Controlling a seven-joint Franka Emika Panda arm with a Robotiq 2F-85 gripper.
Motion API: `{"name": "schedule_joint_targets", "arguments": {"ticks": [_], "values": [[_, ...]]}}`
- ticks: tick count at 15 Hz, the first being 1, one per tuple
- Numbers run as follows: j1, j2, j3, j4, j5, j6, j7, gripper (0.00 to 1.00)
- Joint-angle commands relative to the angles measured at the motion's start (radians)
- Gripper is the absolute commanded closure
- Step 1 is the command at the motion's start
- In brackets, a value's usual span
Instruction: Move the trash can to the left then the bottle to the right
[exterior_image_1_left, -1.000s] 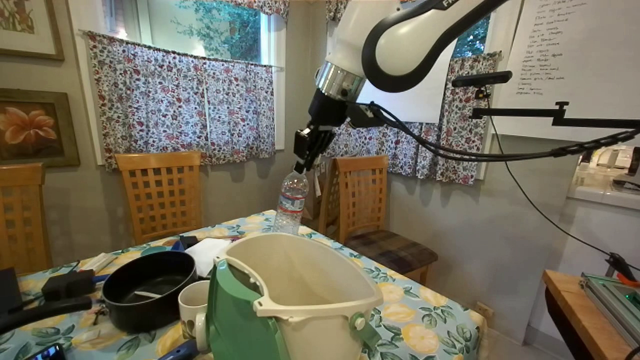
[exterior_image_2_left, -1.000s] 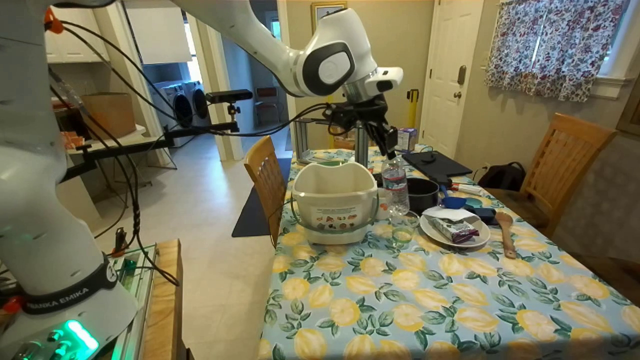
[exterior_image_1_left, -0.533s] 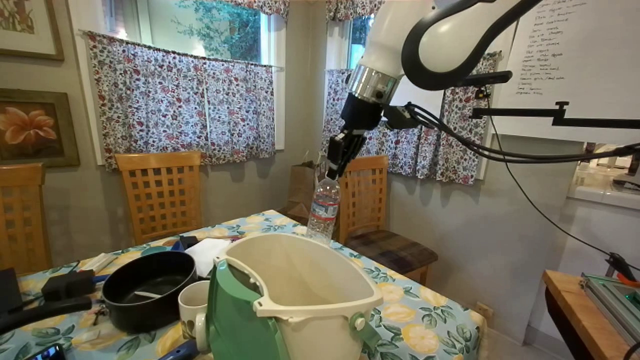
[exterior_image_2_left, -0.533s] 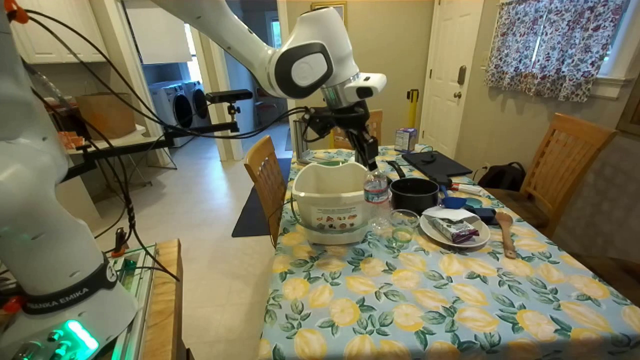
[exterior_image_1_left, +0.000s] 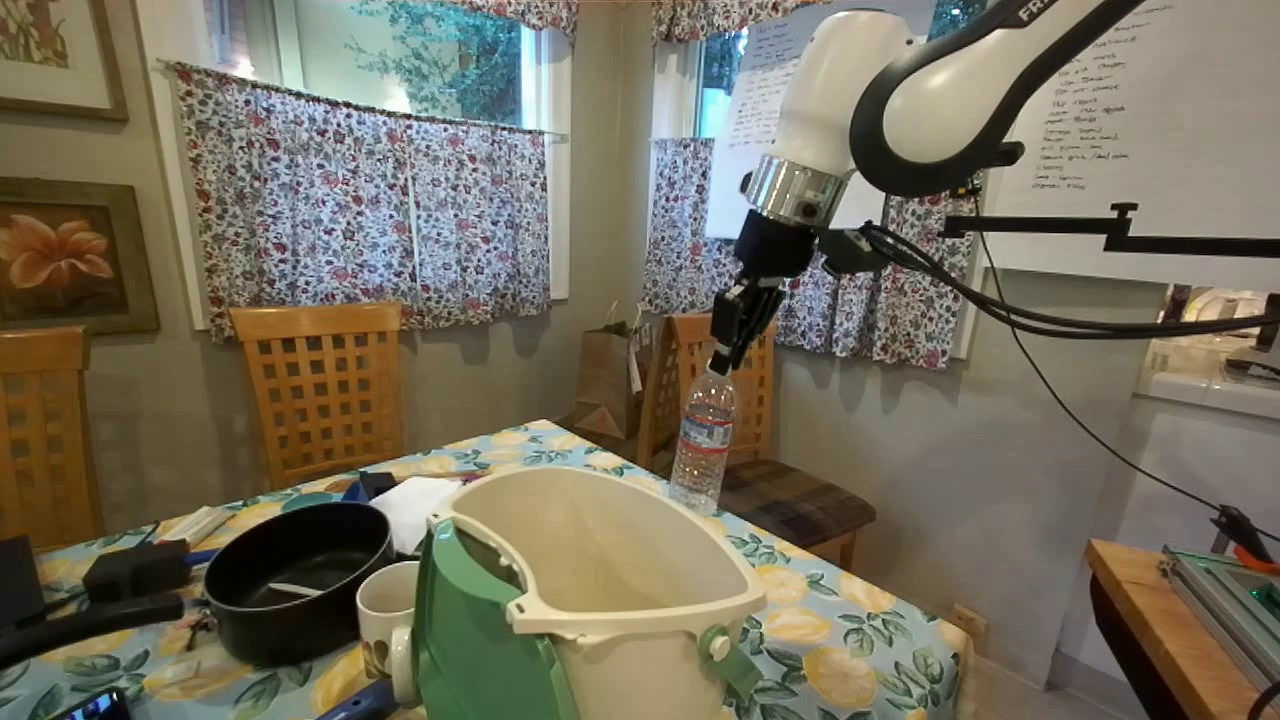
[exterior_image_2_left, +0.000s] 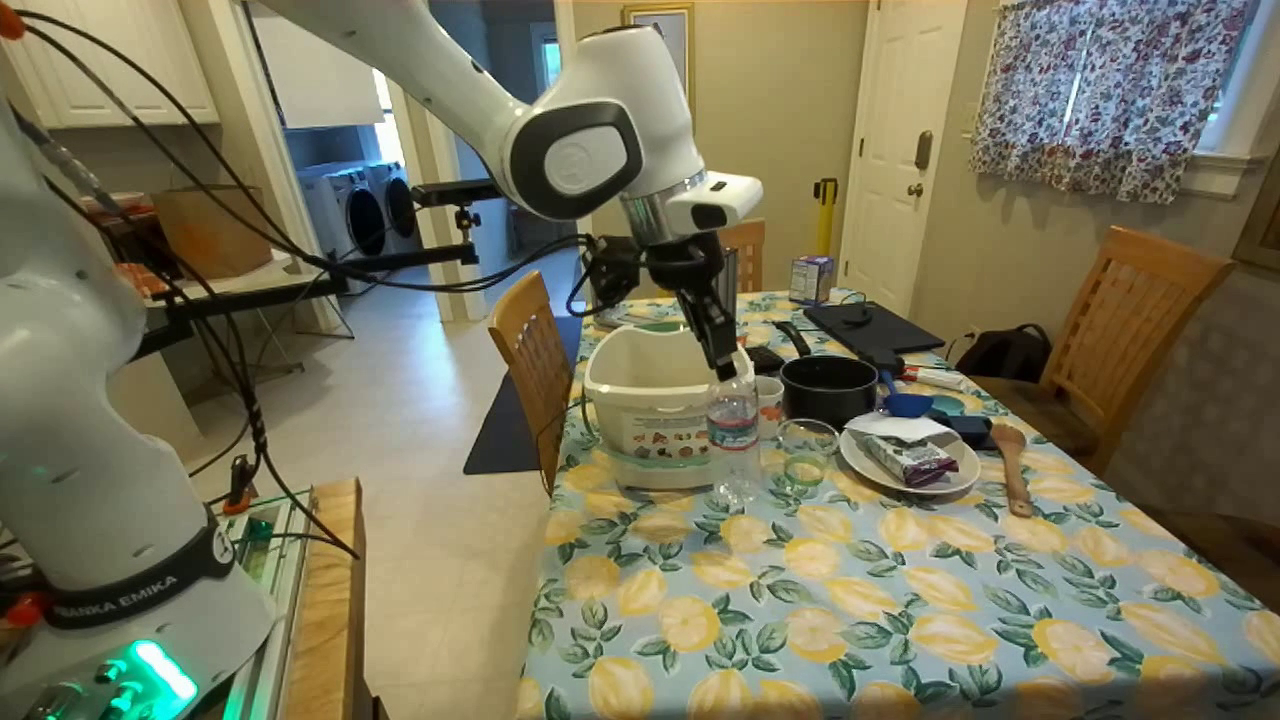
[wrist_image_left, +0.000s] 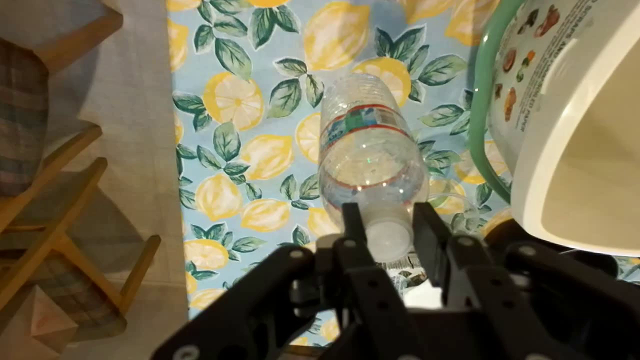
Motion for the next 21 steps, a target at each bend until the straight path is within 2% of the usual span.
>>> {"name": "schedule_joint_targets", "arguments": {"ticks": [1,9,15,21], "values": [[-0.035,0.001,0.003,-0.025,0.077,0.032,-0.053,0.93],[-0.080,0.105,0.006,0.018,0.217,0.087,-0.124,0.93],[-0.098,0.189,0.007,0.032,0.226,0.179,-0.118,0.93],[-0.123,0.240,0.024,0.058,0.252,0.196,-0.127,0.93]]}}
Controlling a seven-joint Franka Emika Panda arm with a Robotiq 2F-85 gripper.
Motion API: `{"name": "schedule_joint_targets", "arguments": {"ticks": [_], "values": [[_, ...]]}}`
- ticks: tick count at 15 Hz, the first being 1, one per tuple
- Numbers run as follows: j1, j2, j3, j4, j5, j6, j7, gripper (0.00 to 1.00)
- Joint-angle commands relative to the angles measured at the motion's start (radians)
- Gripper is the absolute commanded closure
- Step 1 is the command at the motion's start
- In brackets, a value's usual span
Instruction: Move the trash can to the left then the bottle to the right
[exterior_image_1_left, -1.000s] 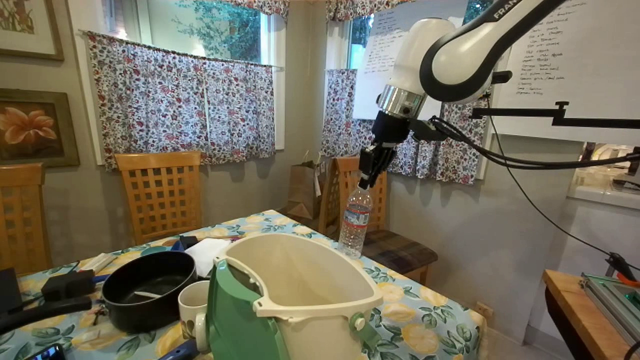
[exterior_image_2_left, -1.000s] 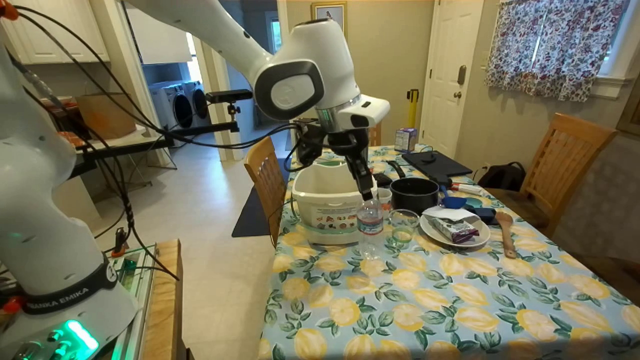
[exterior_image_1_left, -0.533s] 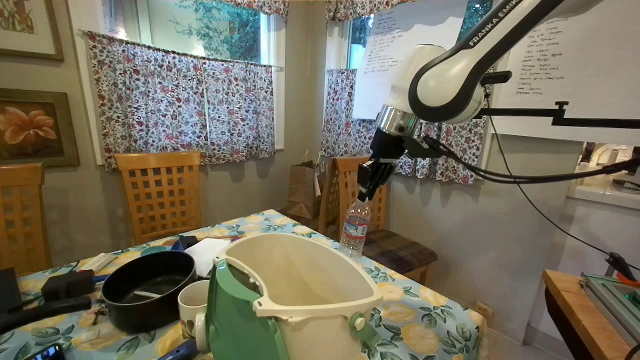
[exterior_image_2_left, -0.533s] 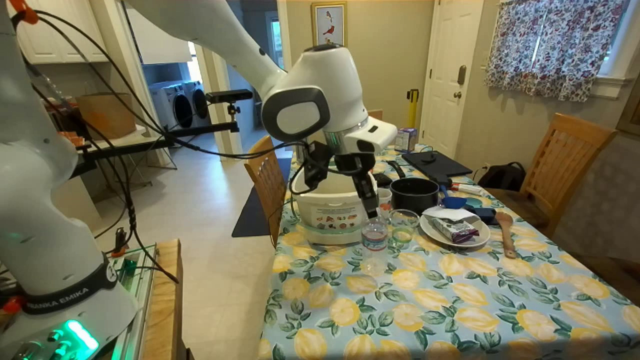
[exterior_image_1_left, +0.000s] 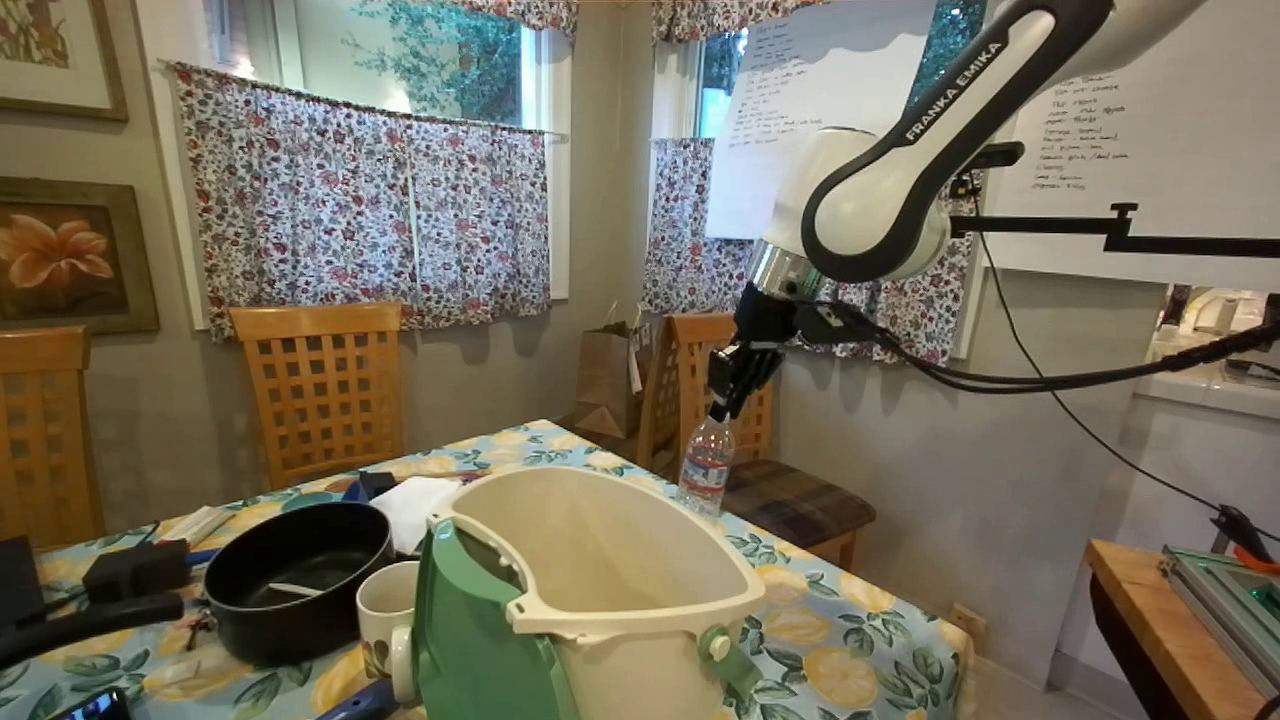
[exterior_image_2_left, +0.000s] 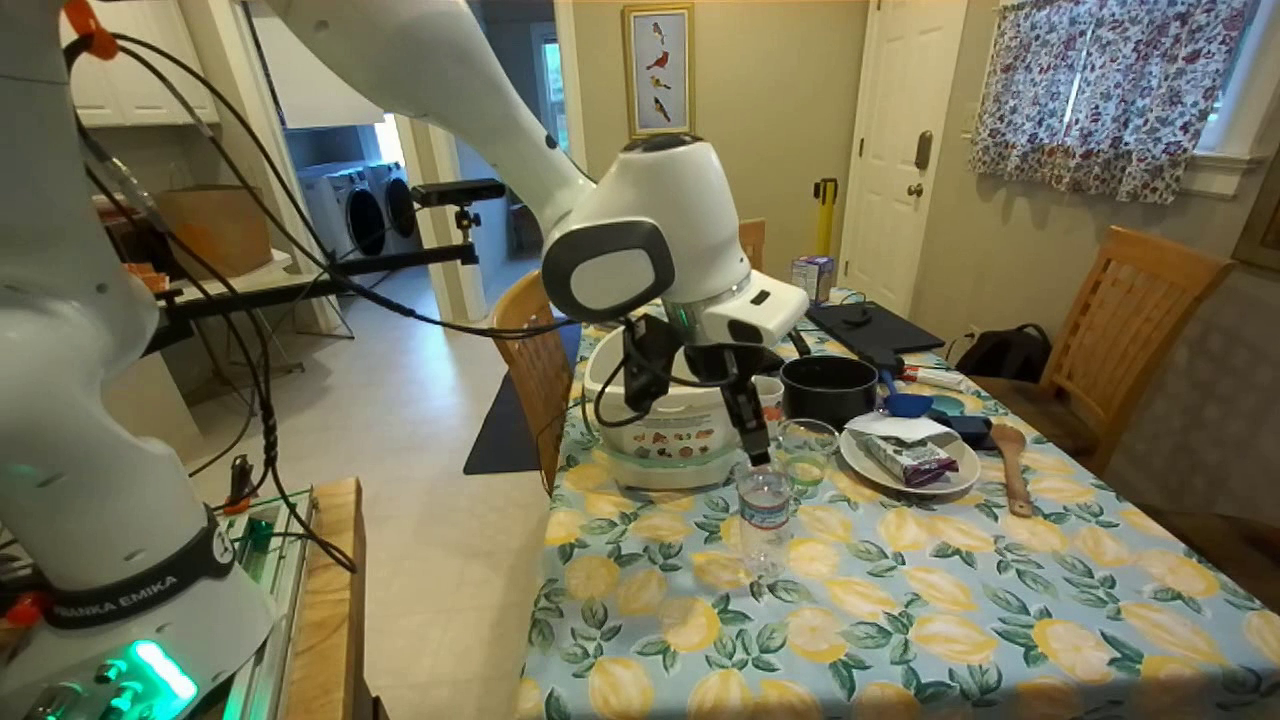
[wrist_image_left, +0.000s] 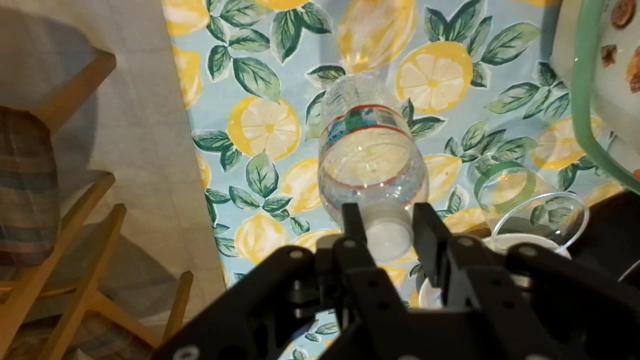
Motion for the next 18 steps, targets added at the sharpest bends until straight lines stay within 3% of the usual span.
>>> {"name": "schedule_joint_targets", "arguments": {"ticks": [1,11,12,14,16,18], "values": [[-0.027,0.041,0.022,0.034,0.047,0.018,-0.030,0.93],[-0.048,0.097,0.031,0.072,0.053,0.030,-0.026,0.93],[-0.049,0.100,0.032,0.074,0.053,0.029,-0.026,0.80],[-0.049,0.103,0.032,0.077,0.051,0.030,-0.025,0.93],[-0.049,0.106,0.031,0.080,0.051,0.028,-0.021,0.43],[-0.051,0.101,0.034,0.079,0.055,0.027,-0.025,0.40]]}}
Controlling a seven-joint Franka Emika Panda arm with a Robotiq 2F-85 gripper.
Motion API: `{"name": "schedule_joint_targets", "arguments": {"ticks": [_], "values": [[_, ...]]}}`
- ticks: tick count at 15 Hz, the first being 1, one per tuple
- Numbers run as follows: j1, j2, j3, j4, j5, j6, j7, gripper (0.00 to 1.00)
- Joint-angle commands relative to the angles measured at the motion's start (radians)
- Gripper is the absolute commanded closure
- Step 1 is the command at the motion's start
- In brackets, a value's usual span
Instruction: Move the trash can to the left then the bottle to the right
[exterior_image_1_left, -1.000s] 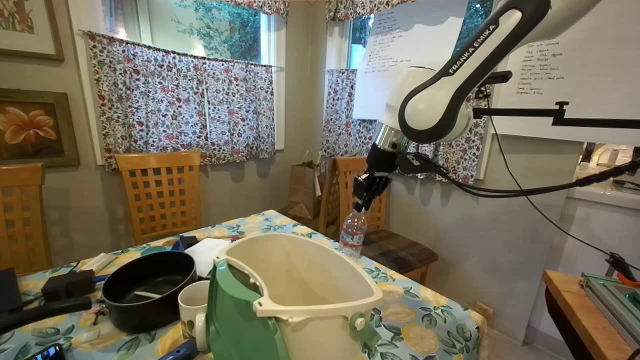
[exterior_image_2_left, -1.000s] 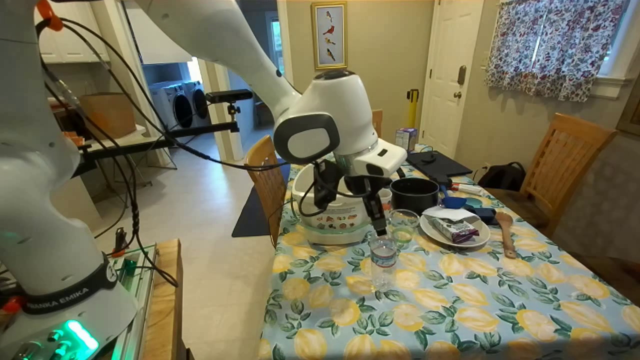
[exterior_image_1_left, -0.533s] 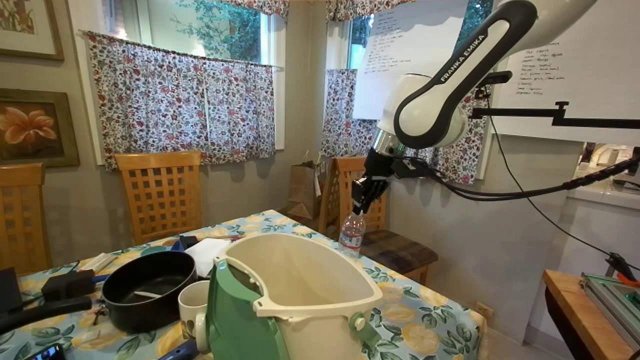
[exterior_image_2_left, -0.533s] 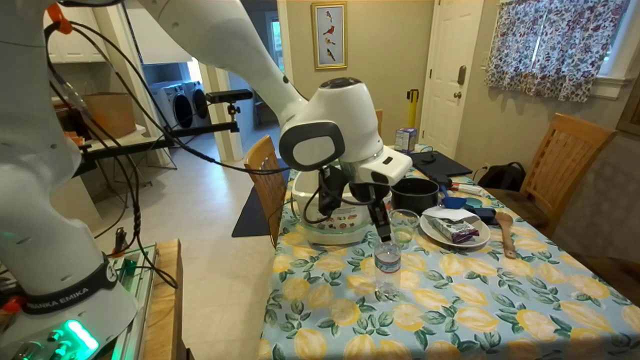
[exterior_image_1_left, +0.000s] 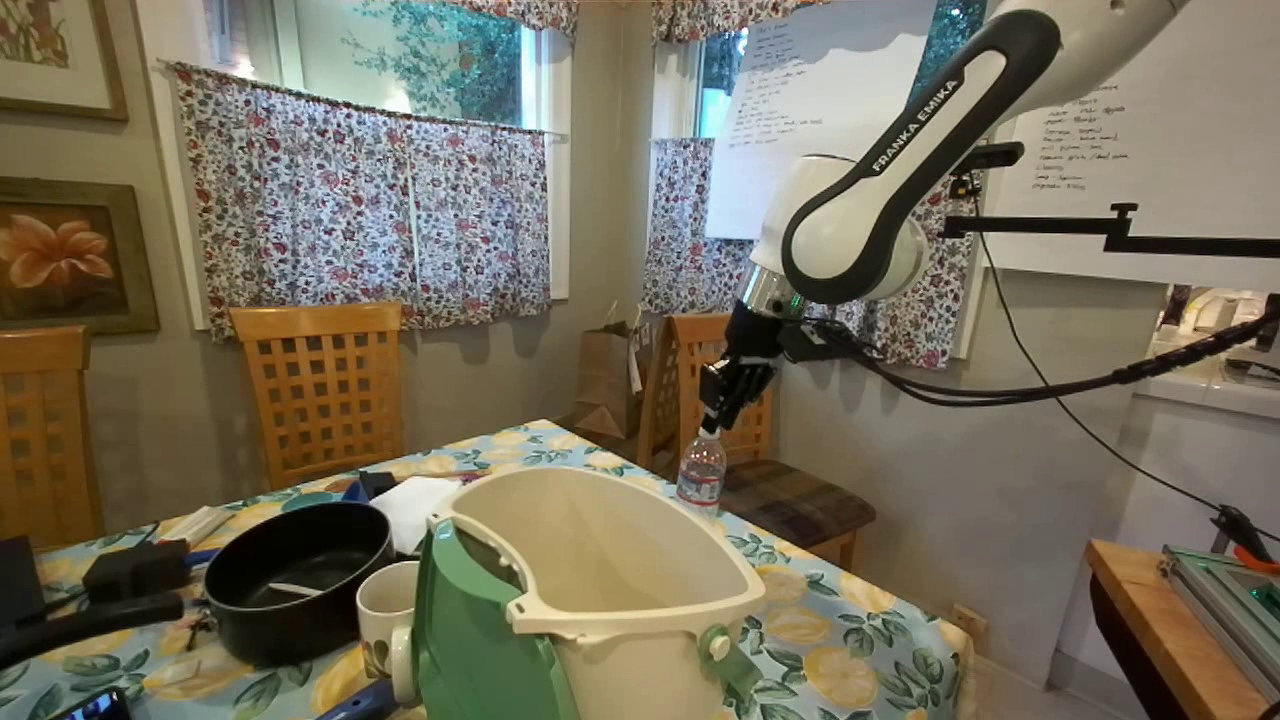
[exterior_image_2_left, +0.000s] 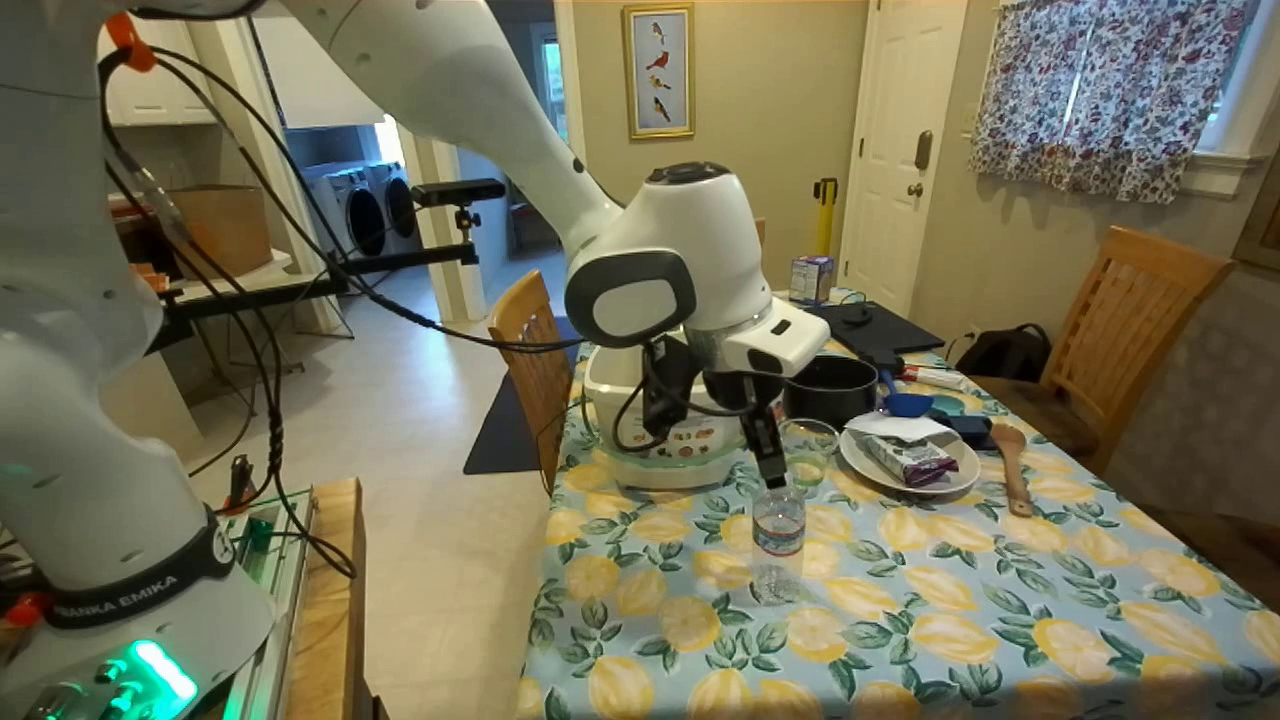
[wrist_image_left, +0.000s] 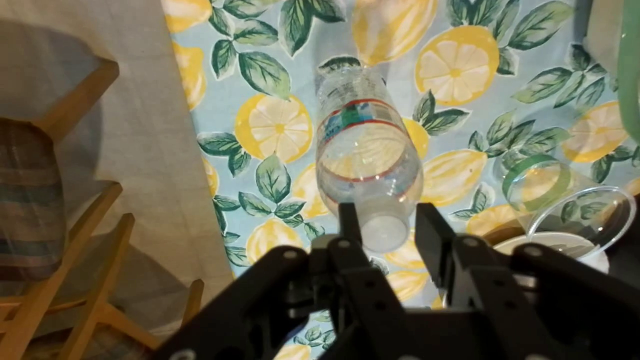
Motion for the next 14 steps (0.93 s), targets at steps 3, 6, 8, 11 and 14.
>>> {"name": "schedule_joint_targets", "arguments": {"ticks": [3,6,8,11,14], "values": [[-0.020,-0.007,0.029,0.009,0.038,0.015,-0.031,0.20],[-0.008,-0.036,0.023,0.006,0.015,0.028,-0.029,0.01],[0.018,-0.051,-0.003,0.021,-0.028,0.035,-0.014,0.00],[0.029,-0.042,-0.013,0.083,-0.055,0.011,-0.018,0.00],[0.028,-0.026,-0.010,0.137,-0.070,-0.005,-0.030,0.00]]}}
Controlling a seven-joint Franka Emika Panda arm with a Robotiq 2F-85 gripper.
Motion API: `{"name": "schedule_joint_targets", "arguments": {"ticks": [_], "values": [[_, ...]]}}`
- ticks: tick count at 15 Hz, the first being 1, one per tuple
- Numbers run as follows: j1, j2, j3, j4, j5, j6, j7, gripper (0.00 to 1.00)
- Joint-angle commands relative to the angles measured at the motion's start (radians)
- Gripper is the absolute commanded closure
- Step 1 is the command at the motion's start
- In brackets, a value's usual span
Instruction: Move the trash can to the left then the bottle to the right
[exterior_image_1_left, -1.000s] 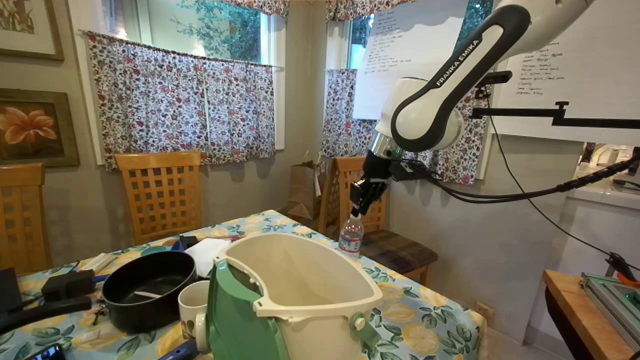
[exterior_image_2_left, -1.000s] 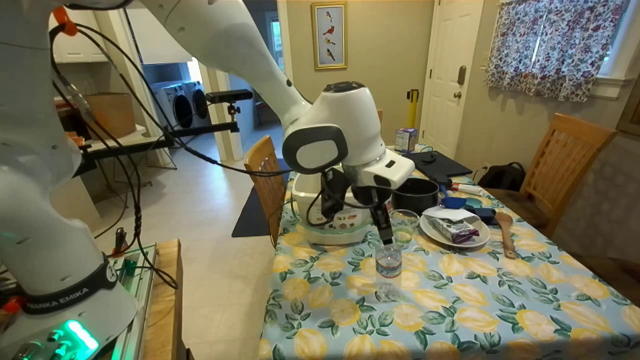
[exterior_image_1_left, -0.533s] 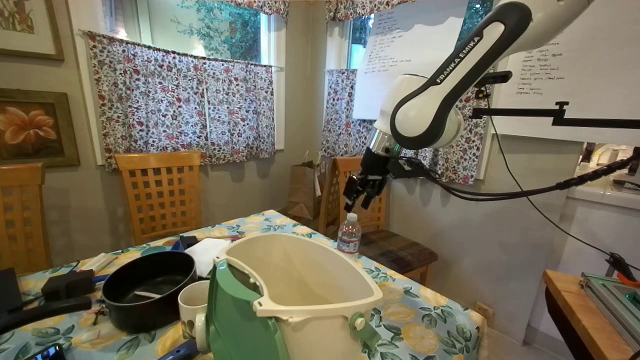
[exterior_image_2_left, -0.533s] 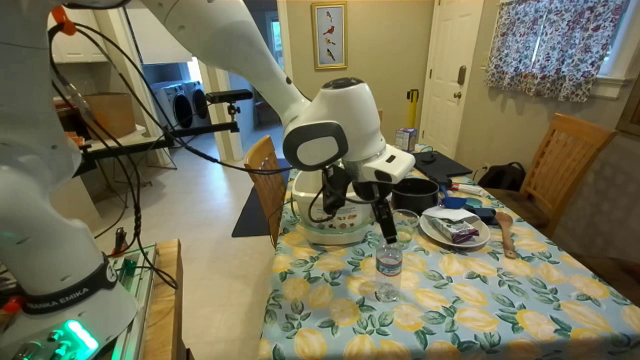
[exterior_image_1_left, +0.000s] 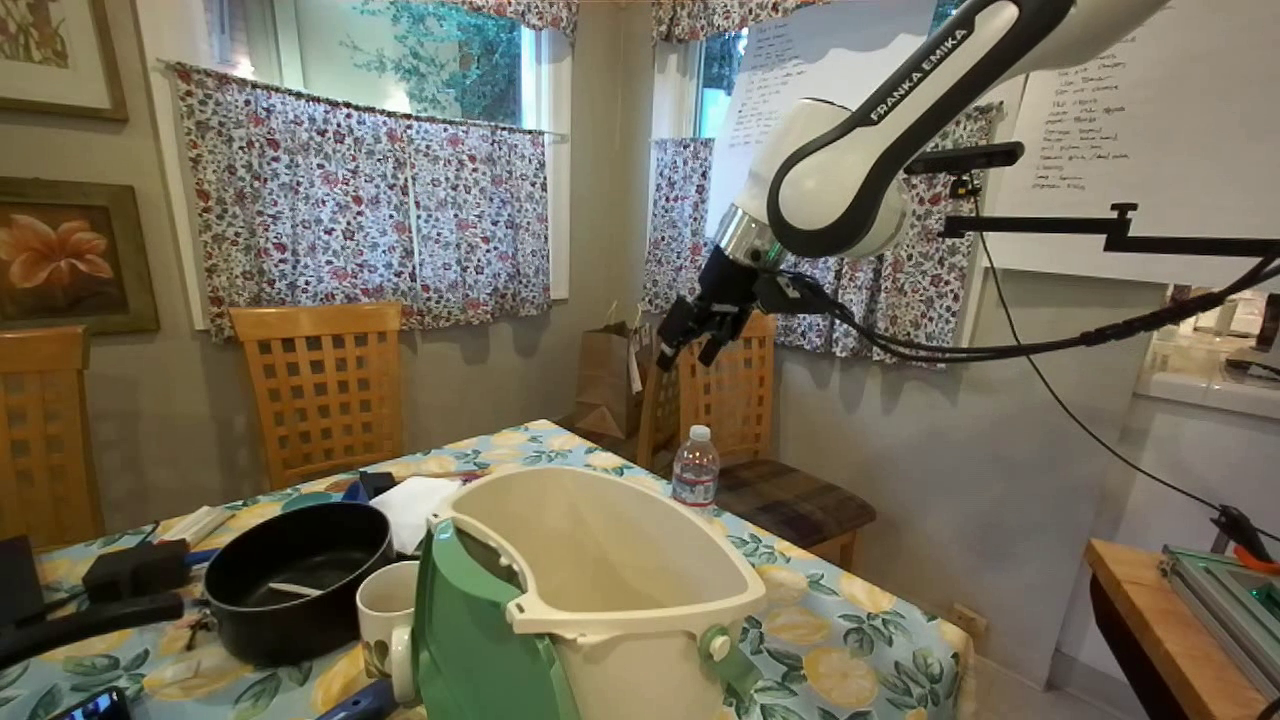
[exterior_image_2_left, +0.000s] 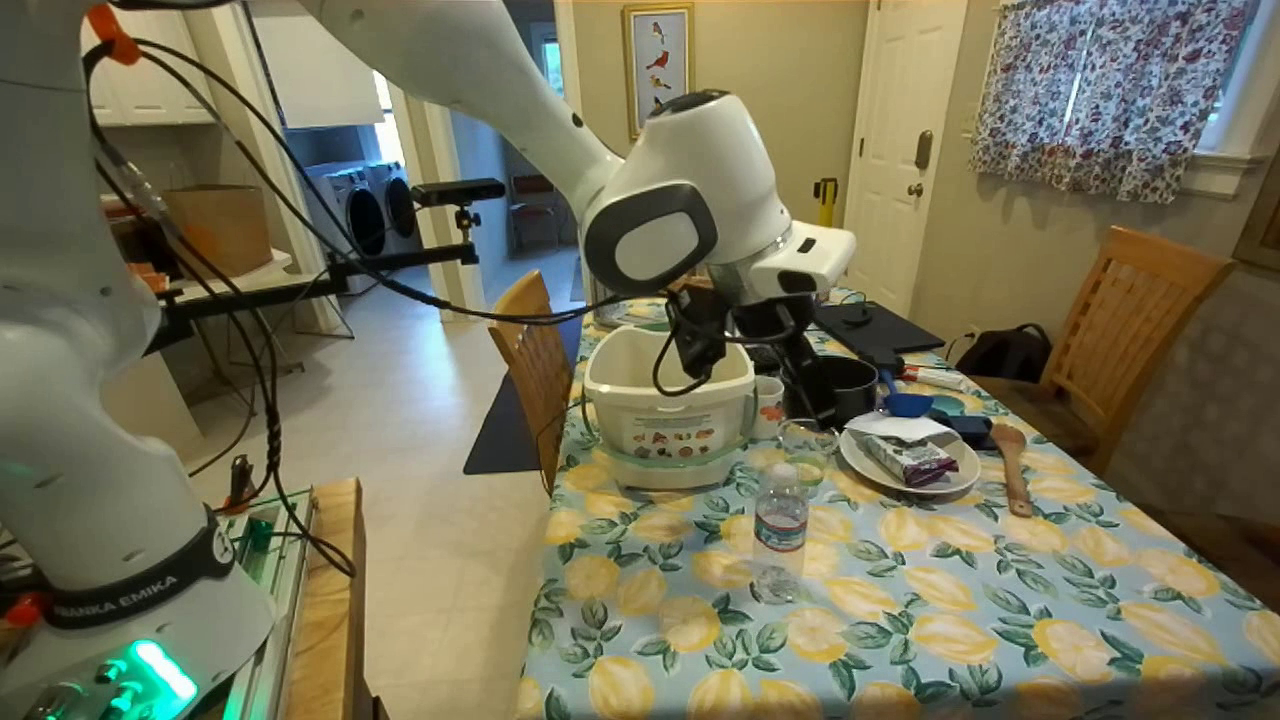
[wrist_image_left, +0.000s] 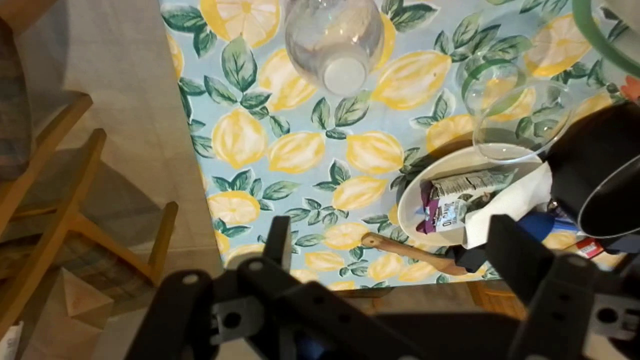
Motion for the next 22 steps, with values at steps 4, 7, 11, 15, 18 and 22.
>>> {"name": "schedule_joint_targets", "arguments": {"ticks": [4,7,11,15,18,22], "values": [[0.007,0.008,-0.002,0.055,-0.006,-0.038,-0.015,0.00],[0.008,0.016,-0.002,0.077,-0.006,-0.053,-0.015,0.00],[0.008,0.048,-0.012,0.123,-0.008,-0.081,0.001,0.00],[0.009,0.122,-0.014,0.209,-0.017,-0.106,-0.006,0.00],[0.002,0.168,0.002,0.269,-0.010,-0.135,-0.028,0.00],[0.004,0.237,0.020,0.361,-0.023,-0.228,-0.069,0.00]]}}
